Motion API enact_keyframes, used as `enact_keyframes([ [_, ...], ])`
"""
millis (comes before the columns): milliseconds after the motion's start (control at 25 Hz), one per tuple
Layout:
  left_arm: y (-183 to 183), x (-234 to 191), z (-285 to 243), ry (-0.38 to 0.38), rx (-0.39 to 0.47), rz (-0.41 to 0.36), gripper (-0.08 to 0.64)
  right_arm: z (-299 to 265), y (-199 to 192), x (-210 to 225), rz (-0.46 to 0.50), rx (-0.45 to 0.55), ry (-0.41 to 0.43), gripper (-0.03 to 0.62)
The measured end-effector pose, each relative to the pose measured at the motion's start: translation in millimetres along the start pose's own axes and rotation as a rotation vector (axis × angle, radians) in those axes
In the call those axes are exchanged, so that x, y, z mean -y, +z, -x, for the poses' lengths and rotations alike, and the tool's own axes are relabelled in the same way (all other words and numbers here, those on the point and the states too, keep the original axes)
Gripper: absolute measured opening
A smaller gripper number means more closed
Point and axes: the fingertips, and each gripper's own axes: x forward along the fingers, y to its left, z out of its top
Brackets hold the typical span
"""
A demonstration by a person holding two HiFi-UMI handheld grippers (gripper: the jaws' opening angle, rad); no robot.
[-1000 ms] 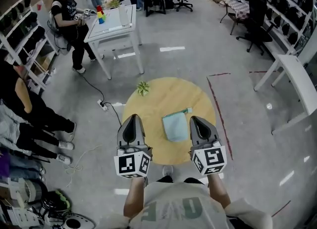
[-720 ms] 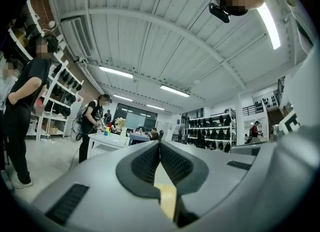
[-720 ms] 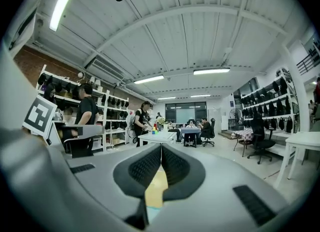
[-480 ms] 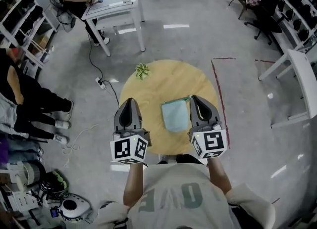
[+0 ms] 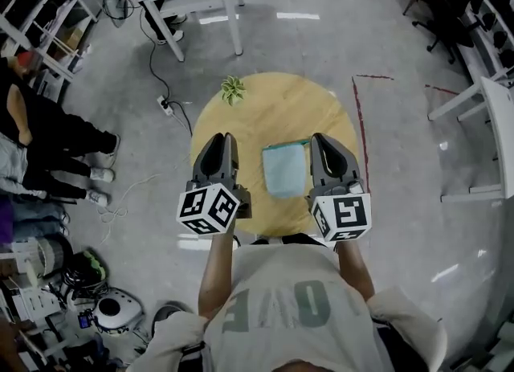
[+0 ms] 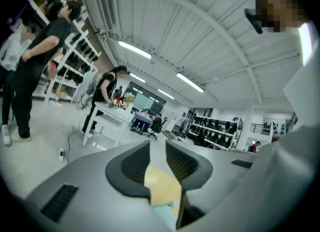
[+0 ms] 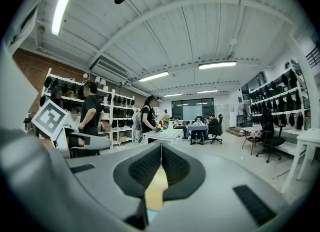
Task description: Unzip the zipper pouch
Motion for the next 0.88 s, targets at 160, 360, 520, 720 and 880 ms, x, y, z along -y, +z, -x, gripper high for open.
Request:
enact_keyframes([
  [160,-68.3,-18.7,-27.0,0.007,-0.208,0.118,0.193,-0.5,-8.8,6.8,-0.01,-0.034,-0.015,0.029],
  [360,-155.1,-45.7,-44.8,0.082,-0.455,0.17,0.199,1.5,-20.2,19.0,-0.021,-0.06,-0.044,0.029],
  [520,-198.2,-52.5,-55.4,0.11,-0.558,0.199,0.198,4.9,-28.8,29.7,-0.031,-0.077,-0.066,0.029],
  [720,-240.4,-58.8,-66.4,0.125,-0.671,0.254,0.198,5.2,-40.1,40.1,-0.043,-0.1,-0.085,0.029],
  [880,-260.9,-59.2,-70.0,0.132,-0.731,0.295,0.198,8.5,-46.5,47.3,-0.046,-0.113,-0.098,0.029],
])
